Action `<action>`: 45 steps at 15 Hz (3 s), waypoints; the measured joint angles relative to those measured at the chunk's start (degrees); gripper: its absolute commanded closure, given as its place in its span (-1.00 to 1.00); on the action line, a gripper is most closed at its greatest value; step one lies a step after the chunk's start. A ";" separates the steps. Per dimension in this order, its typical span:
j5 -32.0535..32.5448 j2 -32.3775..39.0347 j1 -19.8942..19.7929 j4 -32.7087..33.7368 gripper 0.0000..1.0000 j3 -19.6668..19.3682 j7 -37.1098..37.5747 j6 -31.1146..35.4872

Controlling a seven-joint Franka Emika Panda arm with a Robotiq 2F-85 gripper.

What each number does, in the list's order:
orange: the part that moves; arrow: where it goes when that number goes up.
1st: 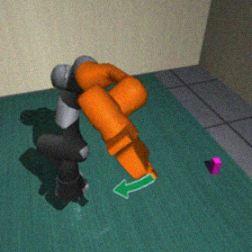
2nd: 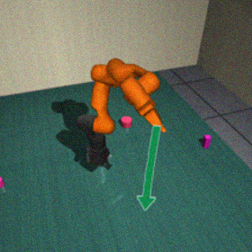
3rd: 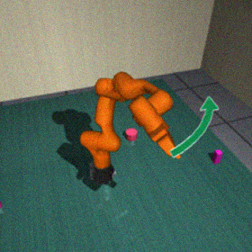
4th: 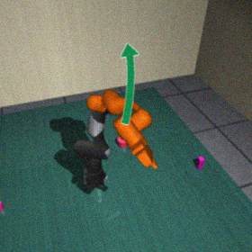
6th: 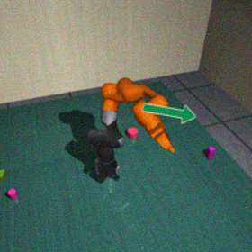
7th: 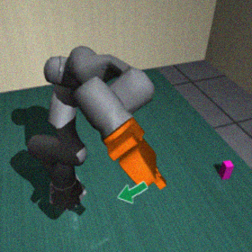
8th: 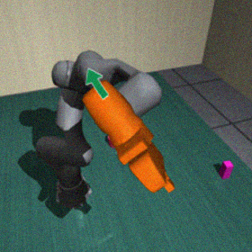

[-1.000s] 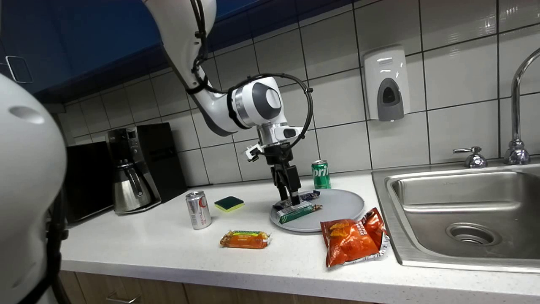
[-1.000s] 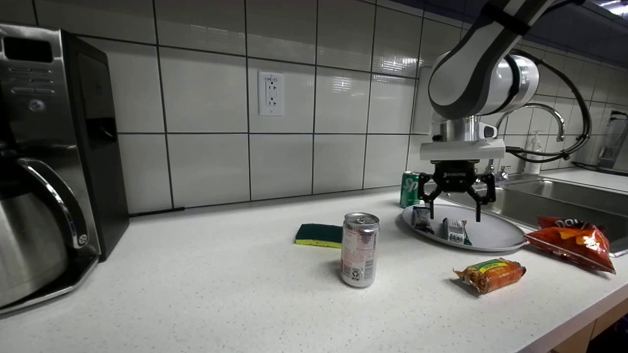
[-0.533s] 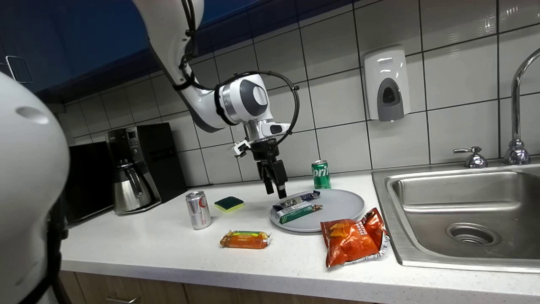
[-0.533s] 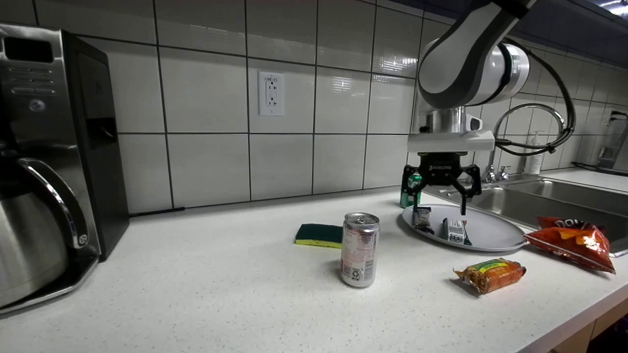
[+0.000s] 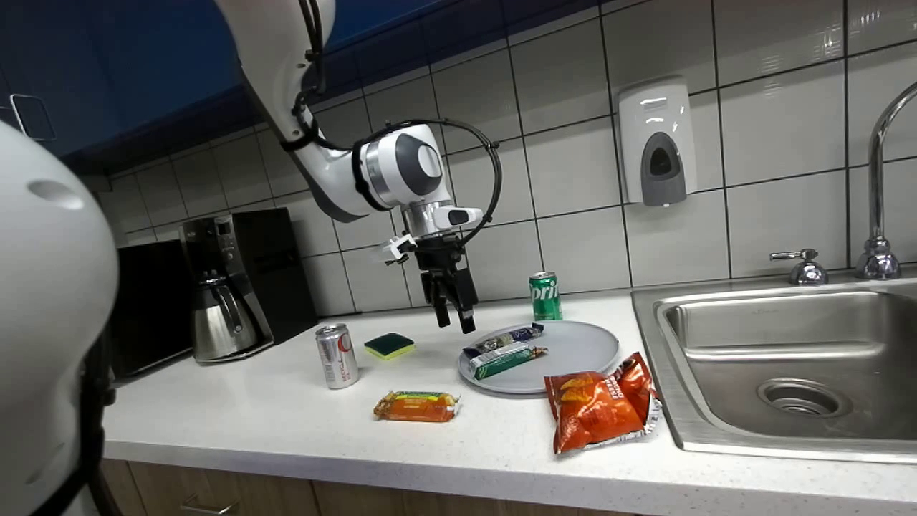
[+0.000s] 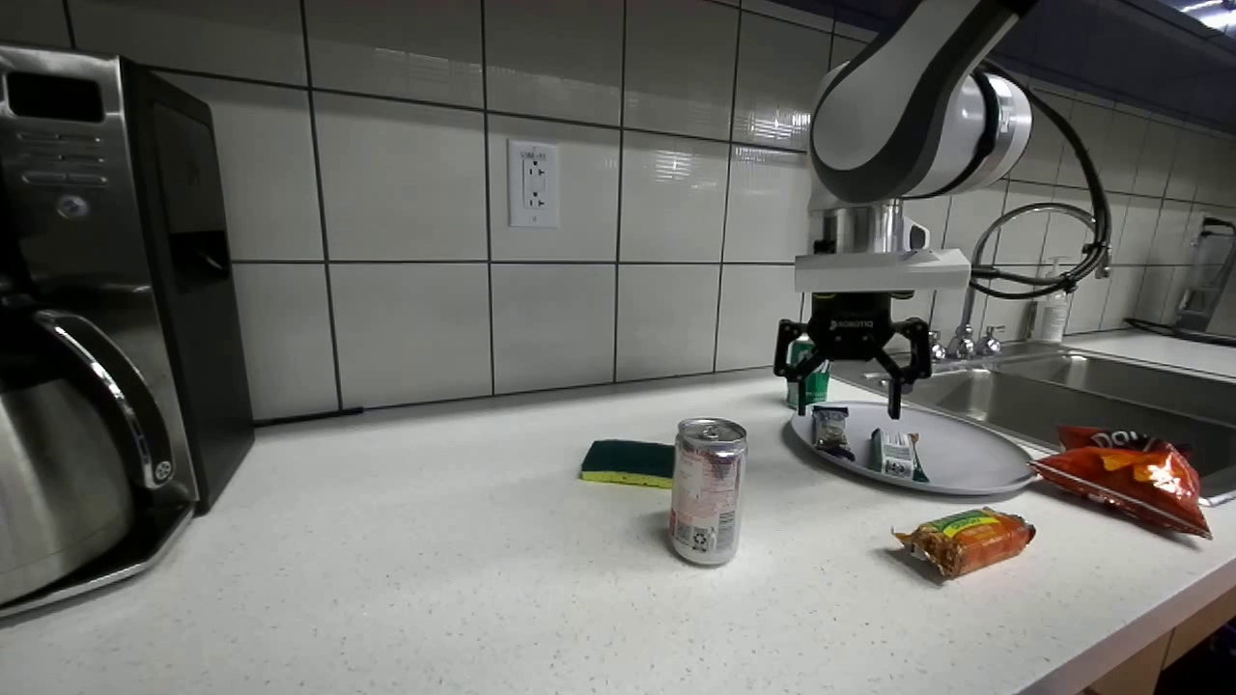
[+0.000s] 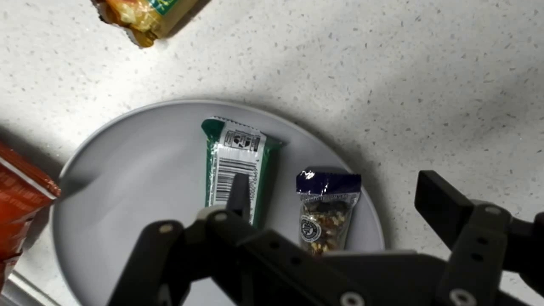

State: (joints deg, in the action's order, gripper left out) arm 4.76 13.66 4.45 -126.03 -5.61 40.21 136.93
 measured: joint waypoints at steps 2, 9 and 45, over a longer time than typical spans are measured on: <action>0.00 0.00 0.00 -0.01 -1.00 0.00 -0.03 0.00; 0.26 0.08 0.29 -0.52 -1.00 -0.01 3.53 0.06; -0.88 -14.32 0.43 -25.09 -1.00 2.74 32.01 6.43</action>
State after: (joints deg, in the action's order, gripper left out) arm 3.88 -0.67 4.88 -151.13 -2.87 72.22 143.37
